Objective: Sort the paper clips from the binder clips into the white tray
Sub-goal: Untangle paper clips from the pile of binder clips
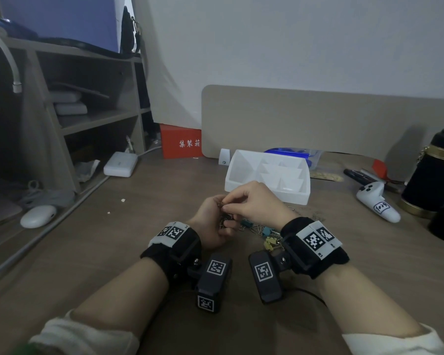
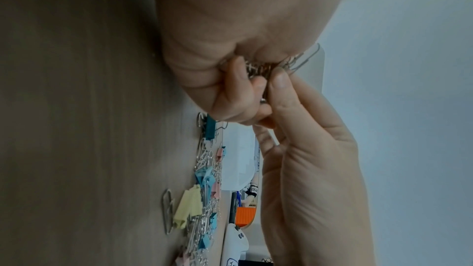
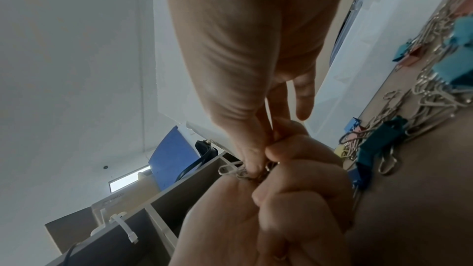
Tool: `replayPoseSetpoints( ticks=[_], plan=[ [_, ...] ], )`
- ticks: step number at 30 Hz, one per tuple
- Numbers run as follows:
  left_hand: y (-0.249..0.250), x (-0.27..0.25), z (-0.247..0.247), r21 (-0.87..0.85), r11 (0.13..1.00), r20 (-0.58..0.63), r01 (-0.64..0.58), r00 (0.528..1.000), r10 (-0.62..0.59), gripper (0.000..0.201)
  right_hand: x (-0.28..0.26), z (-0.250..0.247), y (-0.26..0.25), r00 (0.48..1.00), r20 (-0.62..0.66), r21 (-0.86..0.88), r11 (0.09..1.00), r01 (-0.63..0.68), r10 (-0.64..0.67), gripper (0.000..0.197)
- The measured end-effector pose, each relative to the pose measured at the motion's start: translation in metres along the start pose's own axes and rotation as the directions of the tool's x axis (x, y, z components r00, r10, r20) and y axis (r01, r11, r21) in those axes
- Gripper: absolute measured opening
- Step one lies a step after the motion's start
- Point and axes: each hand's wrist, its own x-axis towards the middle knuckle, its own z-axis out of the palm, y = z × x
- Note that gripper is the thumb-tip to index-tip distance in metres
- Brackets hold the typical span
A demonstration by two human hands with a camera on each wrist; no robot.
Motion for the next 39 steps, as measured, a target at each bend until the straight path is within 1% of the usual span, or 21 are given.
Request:
replayPoseSetpoints(
  ticks=[7,11,13,16,19,21,22,23,24,27,28,31,33,36,39],
  plan=[
    [-0.002,0.001,-0.001,0.019,1.0,-0.005,0.001,1.0,0.0,0.033,0.0,-0.001,0.002,0.999,0.051,-0.017,1.0,-0.011,0.011,0.011],
    [-0.001,0.0,-0.001,0.0,1.0,-0.012,0.0,1.0,0.0,0.039,0.0,-0.001,0.002,0.998,0.06,-0.039,0.999,-0.029,0.031,0.009],
    [-0.001,-0.001,-0.001,-0.013,1.0,-0.01,0.001,1.0,-0.001,0.043,-0.001,0.0,0.002,0.997,0.073,-0.058,0.998,-0.029,0.033,0.012],
    [-0.001,-0.003,0.001,-0.018,1.0,-0.022,-0.014,1.0,0.014,0.04,-0.001,0.001,0.001,0.997,0.076,-0.076,0.997,-0.016,0.022,0.016],
    [-0.001,-0.004,0.001,-0.024,0.999,-0.043,-0.02,0.999,0.019,0.035,-0.002,0.002,-0.002,0.999,0.047,-0.059,0.998,-0.003,0.006,0.005],
    [-0.002,-0.005,0.001,-0.03,0.999,-0.049,-0.029,0.998,0.028,0.033,-0.002,0.003,-0.003,0.999,0.043,-0.047,0.999,0.017,-0.015,0.023],
    [-0.002,-0.005,0.001,-0.031,0.999,-0.052,-0.034,0.998,0.033,0.033,-0.002,0.004,-0.004,0.999,0.043,-0.046,0.999,0.017,-0.015,0.03],
    [-0.002,-0.006,0.001,-0.03,0.999,-0.053,-0.037,0.998,0.036,0.034,-0.003,0.004,-0.004,0.999,0.042,-0.043,0.999,0.016,-0.014,0.031],
    [-0.002,-0.006,0.002,-0.031,0.999,-0.051,-0.035,0.998,0.033,0.035,-0.003,0.005,-0.004,0.999,0.036,-0.035,0.999,0.013,-0.012,0.028],
    [-0.001,-0.008,0.003,-0.06,0.998,-0.04,-0.009,0.999,0.007,0.043,-0.002,0.006,-0.001,1.0,0.023,0.005,1.0,-0.007,0.007,0.009],
    [-0.001,-0.008,0.003,-0.072,0.997,-0.038,-0.003,0.999,0.0,0.046,-0.002,0.006,0.0,1.0,0.021,0.018,1.0,-0.009,0.009,0.007],
    [-0.001,-0.007,0.002,-0.086,0.996,-0.045,0.005,0.999,-0.009,0.057,0.0,0.007,0.002,1.0,0.019,0.021,1.0,-0.009,0.009,0.006],
    [-0.001,-0.008,0.003,-0.084,0.996,-0.04,0.01,0.999,-0.013,0.06,0.0,0.007,0.003,1.0,0.021,0.007,1.0,0.001,-0.001,0.007],
    [-0.001,-0.01,0.004,-0.08,0.997,-0.034,0.021,0.999,-0.024,0.061,0.0,0.007,0.002,1.0,0.023,-0.023,1.0,0.018,-0.017,0.009],
    [0.0,-0.01,0.004,-0.084,0.996,-0.028,0.026,0.999,-0.029,0.056,-0.001,0.007,0.001,0.999,0.005,-0.051,0.998,0.04,-0.04,0.009]
  ],
)
